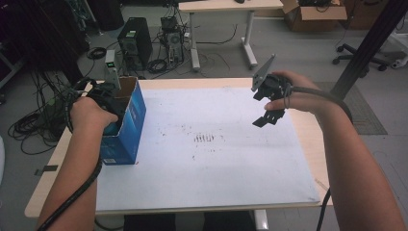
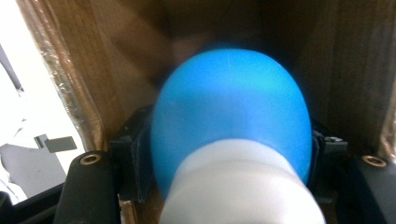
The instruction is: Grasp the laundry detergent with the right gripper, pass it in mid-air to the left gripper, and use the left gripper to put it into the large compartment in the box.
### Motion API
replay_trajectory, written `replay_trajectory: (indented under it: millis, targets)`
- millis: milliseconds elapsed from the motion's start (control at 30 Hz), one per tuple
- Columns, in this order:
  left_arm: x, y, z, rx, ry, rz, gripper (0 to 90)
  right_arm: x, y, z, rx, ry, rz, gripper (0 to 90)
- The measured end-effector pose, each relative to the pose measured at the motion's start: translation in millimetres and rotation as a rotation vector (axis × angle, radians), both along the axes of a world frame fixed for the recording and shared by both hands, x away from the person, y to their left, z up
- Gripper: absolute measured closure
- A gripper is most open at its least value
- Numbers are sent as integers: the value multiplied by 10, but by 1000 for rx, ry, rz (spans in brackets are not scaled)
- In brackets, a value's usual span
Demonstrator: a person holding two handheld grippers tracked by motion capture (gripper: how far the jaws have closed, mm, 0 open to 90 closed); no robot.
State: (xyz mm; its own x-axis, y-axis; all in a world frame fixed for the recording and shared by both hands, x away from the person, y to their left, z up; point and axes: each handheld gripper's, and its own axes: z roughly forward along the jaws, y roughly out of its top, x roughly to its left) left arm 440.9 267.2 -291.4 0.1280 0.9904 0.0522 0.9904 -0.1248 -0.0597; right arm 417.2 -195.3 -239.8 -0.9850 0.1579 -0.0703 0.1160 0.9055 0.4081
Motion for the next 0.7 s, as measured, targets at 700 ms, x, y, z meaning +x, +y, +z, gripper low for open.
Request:
replay_trajectory:
  millis: [700]
  targets:
    - [-66, -47, 214, 10, -28, -5, 285, -14, -9, 10, 13, -5, 4, 31]
